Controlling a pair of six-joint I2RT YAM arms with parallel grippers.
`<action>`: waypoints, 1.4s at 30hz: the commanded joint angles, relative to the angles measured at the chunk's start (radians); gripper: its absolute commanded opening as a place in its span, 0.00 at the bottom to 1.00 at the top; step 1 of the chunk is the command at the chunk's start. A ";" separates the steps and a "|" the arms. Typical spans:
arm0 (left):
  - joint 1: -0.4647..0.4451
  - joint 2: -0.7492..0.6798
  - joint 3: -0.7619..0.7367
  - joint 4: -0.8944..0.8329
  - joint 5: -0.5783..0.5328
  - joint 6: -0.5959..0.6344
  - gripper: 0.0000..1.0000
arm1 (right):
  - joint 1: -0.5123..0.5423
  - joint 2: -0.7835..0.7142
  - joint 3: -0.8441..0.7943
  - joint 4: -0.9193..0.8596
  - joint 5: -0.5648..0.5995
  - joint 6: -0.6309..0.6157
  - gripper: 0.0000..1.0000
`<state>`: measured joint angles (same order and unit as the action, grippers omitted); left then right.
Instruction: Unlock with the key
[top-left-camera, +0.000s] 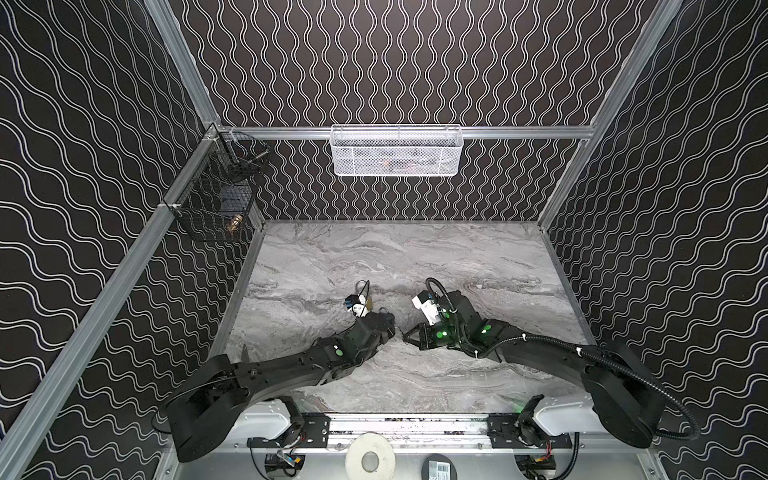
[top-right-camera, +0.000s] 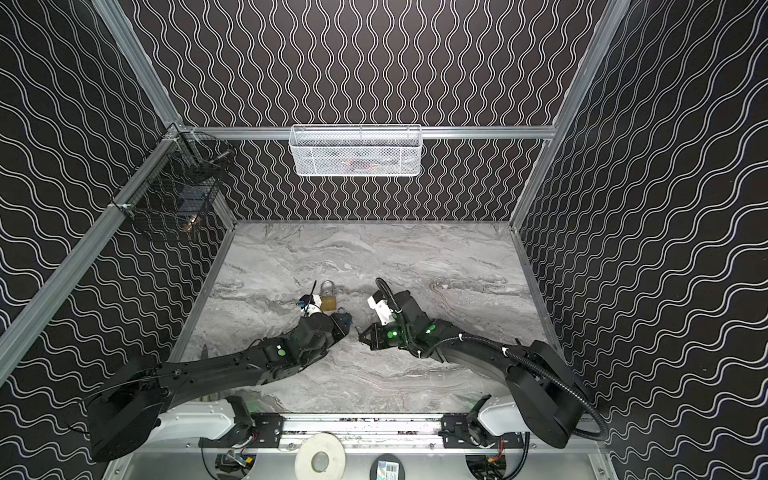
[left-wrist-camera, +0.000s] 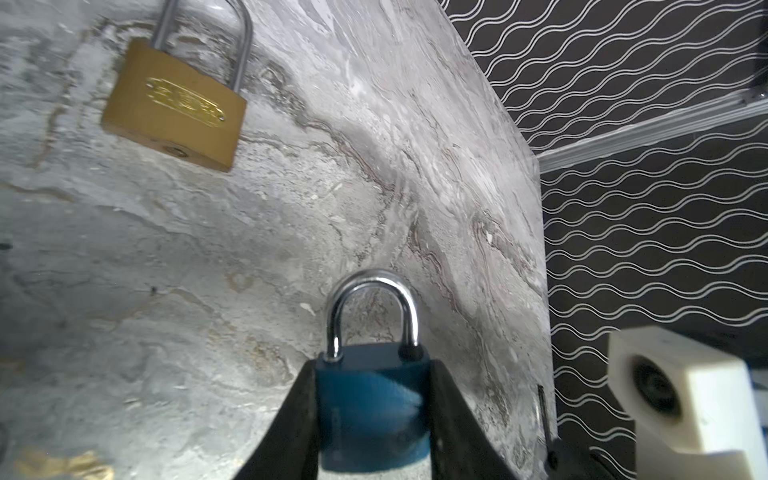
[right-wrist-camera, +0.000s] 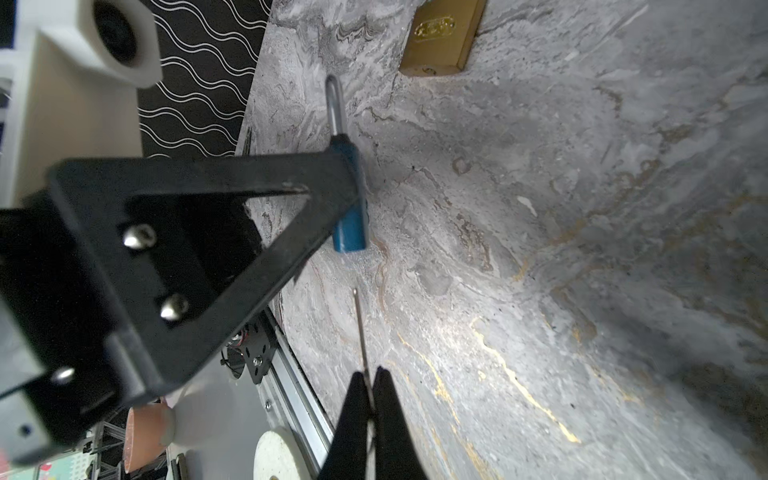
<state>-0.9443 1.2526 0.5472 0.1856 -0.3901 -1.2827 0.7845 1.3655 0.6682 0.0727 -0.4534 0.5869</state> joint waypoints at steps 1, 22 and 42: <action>-0.001 -0.003 0.004 0.040 -0.044 0.024 0.21 | 0.004 -0.023 -0.015 0.022 0.010 0.023 0.00; -0.014 0.013 -0.035 0.162 -0.037 0.013 0.21 | 0.029 0.075 0.044 0.068 0.023 0.072 0.00; -0.014 -0.003 -0.030 0.139 -0.037 0.014 0.21 | 0.029 0.106 0.083 0.034 0.047 0.058 0.00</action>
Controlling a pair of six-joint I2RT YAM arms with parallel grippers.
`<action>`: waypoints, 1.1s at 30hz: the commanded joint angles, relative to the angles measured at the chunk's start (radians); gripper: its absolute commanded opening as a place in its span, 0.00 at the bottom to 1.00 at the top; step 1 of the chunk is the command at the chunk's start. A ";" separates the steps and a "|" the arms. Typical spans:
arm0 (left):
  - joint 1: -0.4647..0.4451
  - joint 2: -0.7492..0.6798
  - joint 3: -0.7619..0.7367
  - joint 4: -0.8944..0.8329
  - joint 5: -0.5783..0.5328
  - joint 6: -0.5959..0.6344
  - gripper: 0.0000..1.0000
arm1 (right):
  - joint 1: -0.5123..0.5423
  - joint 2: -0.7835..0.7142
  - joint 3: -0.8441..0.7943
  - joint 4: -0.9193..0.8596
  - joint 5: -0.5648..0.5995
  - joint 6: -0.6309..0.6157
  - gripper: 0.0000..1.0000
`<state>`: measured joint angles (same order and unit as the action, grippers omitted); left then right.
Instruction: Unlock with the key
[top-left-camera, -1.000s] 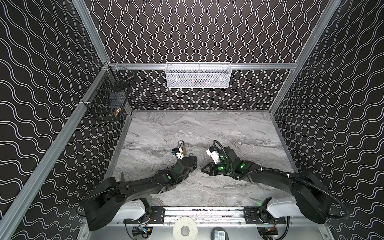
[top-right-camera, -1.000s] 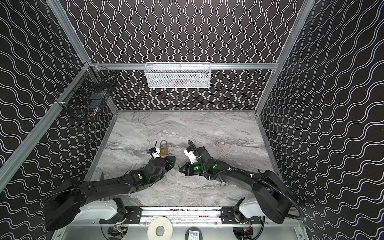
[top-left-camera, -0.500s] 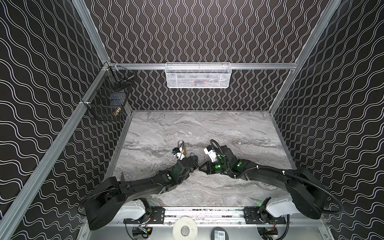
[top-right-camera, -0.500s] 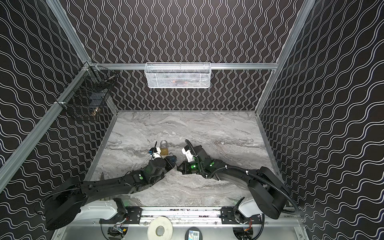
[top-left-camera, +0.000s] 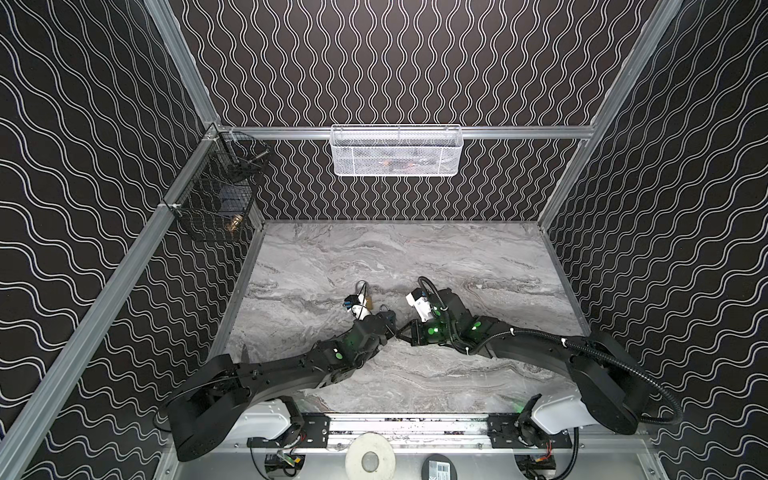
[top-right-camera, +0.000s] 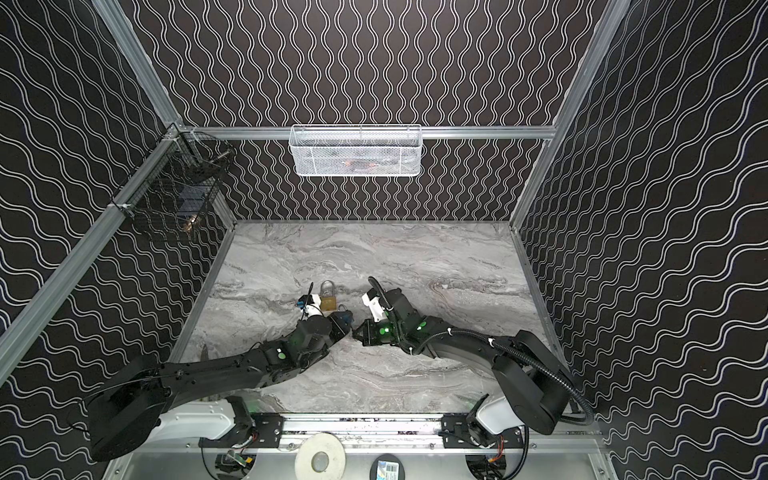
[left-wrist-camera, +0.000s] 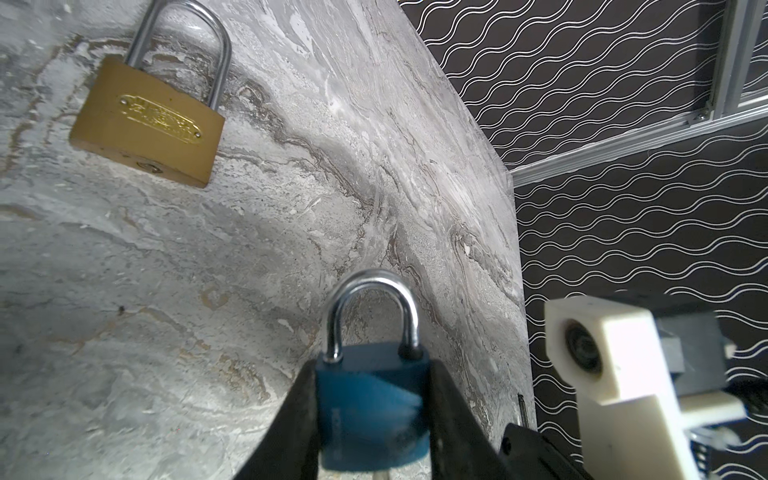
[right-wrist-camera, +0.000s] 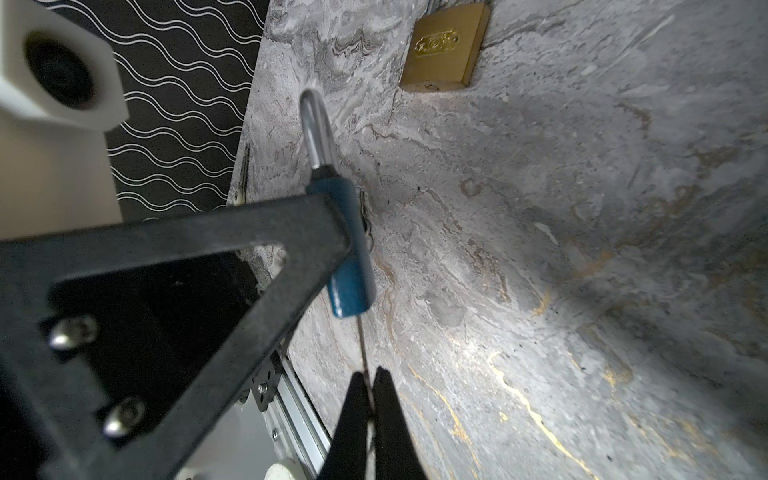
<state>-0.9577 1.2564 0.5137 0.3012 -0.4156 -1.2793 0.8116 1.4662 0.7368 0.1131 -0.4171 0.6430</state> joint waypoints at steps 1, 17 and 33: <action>-0.001 -0.007 0.003 0.022 -0.011 0.011 0.21 | 0.001 0.006 0.015 -0.008 0.014 0.002 0.00; -0.001 -0.032 -0.009 0.014 -0.013 0.009 0.21 | -0.003 0.037 0.046 -0.046 0.043 0.002 0.00; -0.001 -0.025 -0.015 0.030 -0.008 0.002 0.21 | -0.004 0.056 0.063 -0.062 0.041 -0.008 0.00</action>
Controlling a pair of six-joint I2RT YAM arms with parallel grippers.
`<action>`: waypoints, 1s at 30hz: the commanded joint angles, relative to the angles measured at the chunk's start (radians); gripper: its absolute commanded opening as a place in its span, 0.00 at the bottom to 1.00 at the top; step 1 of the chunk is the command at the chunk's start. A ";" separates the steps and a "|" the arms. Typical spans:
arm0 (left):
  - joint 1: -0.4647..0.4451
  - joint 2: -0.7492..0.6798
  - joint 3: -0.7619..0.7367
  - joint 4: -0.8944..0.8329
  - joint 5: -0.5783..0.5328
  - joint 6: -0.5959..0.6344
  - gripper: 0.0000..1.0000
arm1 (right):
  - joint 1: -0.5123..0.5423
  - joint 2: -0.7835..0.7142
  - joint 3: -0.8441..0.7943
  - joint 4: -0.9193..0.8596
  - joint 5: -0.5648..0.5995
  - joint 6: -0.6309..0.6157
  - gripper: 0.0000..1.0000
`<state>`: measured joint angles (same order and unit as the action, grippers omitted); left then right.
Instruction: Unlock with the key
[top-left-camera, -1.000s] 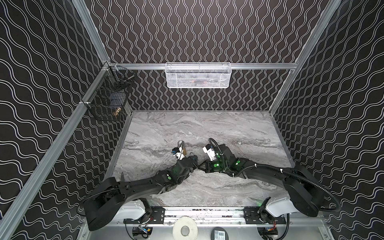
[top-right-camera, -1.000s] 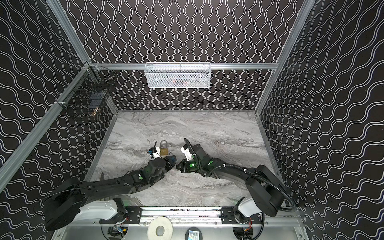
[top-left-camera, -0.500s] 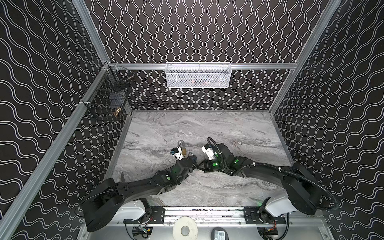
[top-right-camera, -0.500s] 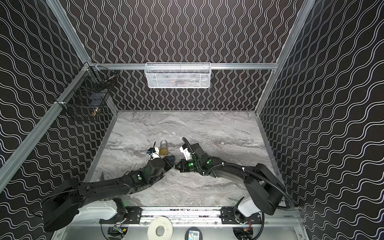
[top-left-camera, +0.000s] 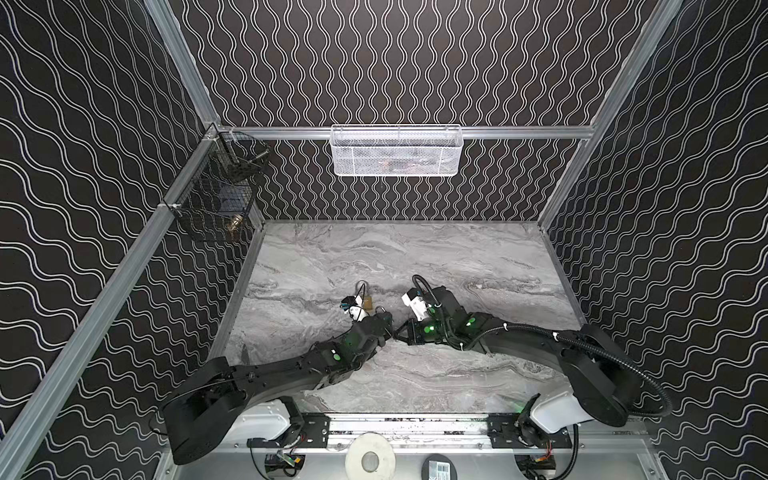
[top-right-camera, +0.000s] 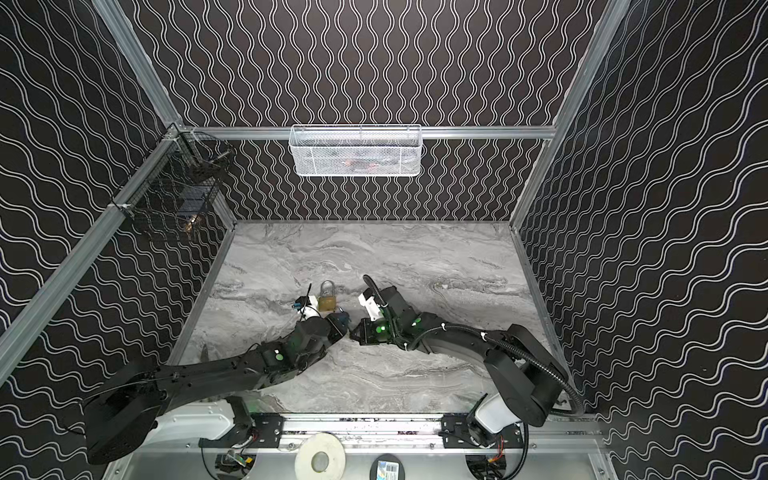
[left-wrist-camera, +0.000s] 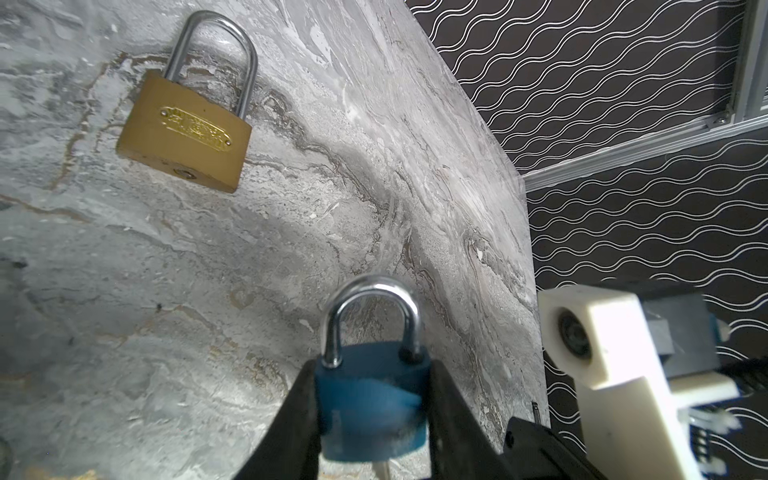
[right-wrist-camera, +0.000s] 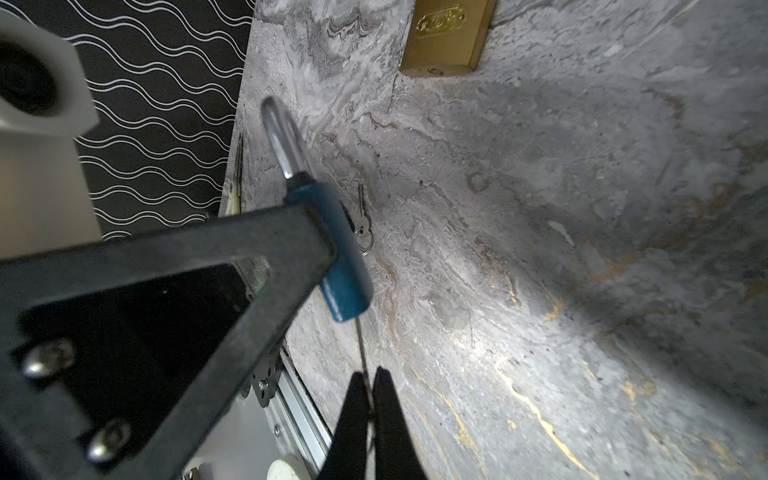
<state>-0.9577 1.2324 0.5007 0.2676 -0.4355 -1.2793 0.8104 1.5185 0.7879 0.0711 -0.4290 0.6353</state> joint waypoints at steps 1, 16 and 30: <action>-0.001 0.003 -0.004 0.072 0.014 0.001 0.21 | -0.003 0.007 0.017 -0.022 0.051 -0.003 0.00; -0.003 0.028 0.007 0.071 0.025 -0.010 0.21 | 0.001 0.032 0.063 -0.046 0.001 -0.073 0.00; -0.010 0.046 0.000 0.086 0.057 -0.019 0.20 | -0.027 -0.012 0.054 -0.001 0.061 -0.027 0.00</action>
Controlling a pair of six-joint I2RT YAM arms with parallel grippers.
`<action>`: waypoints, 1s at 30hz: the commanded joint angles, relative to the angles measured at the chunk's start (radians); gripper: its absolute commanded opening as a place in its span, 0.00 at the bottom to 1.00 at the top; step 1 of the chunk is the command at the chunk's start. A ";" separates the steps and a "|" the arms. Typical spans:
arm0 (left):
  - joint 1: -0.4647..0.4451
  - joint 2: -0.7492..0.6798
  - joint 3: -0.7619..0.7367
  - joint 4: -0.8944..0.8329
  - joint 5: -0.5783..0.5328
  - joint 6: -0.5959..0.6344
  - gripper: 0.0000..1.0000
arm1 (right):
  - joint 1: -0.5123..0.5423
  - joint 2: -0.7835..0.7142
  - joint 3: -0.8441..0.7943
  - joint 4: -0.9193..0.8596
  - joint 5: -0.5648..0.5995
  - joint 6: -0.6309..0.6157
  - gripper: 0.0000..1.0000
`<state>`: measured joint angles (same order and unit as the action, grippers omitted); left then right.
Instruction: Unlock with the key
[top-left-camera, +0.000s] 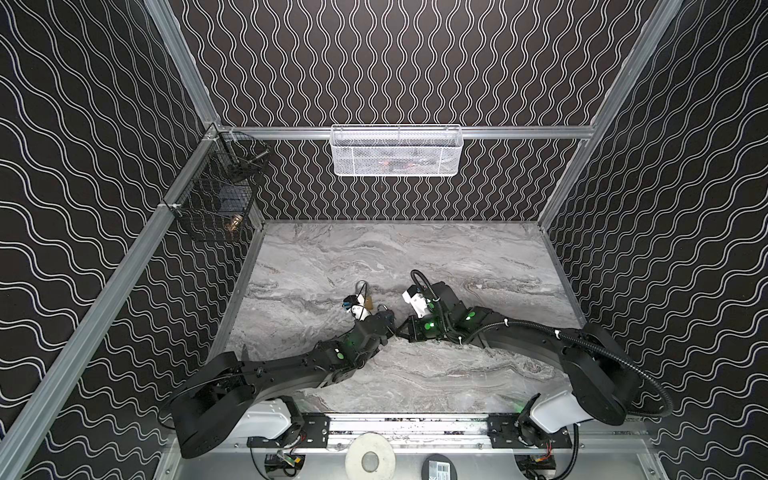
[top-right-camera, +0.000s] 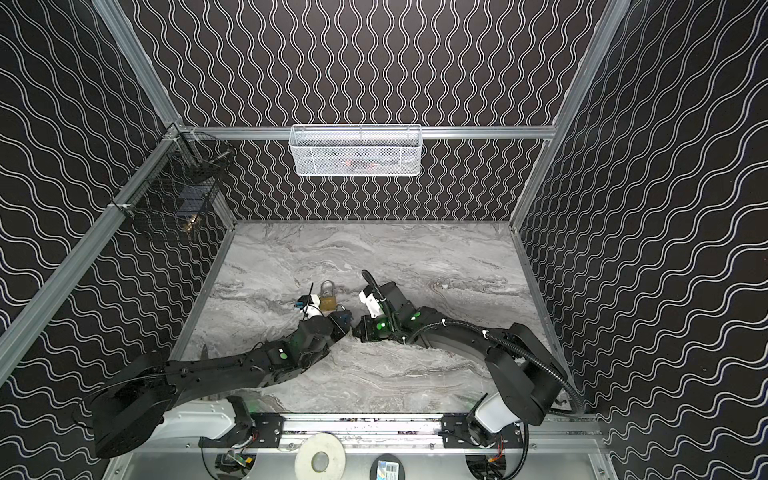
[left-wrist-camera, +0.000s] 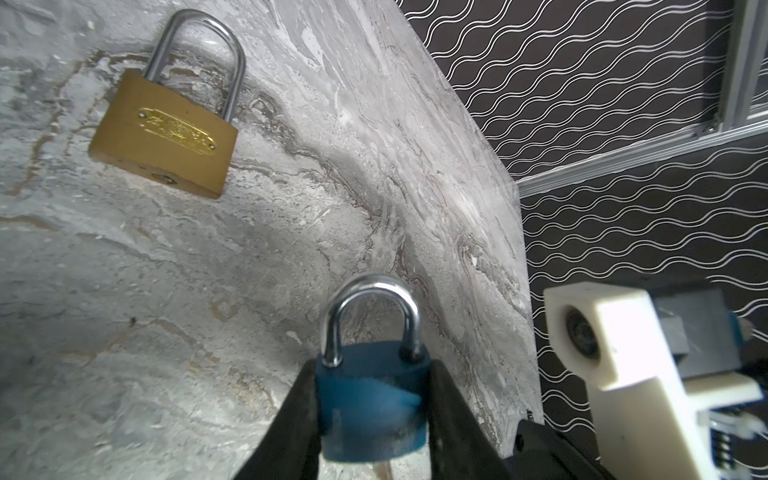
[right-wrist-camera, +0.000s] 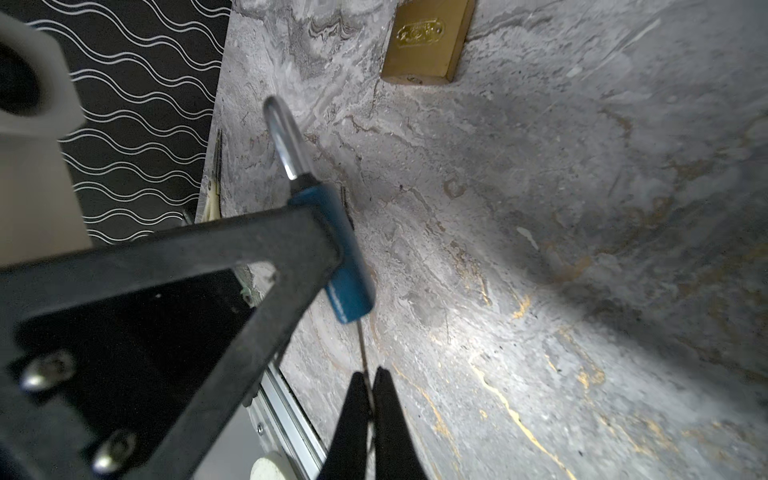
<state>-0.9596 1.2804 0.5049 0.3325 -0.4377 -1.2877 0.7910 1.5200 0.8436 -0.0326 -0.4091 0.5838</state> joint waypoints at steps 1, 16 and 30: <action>-0.009 -0.004 -0.005 0.022 0.058 -0.014 0.20 | -0.007 -0.015 -0.003 0.111 0.041 0.028 0.00; -0.020 -0.019 -0.055 0.057 -0.015 -0.133 0.19 | 0.023 -0.009 -0.014 0.119 0.145 0.063 0.00; -0.074 -0.106 -0.047 -0.252 -0.050 -0.360 0.19 | 0.098 -0.023 -0.140 0.196 0.035 0.168 0.00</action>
<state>-1.0225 1.1984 0.4706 0.1463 -0.4778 -1.5974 0.8791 1.5074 0.7227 0.1146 -0.3740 0.7063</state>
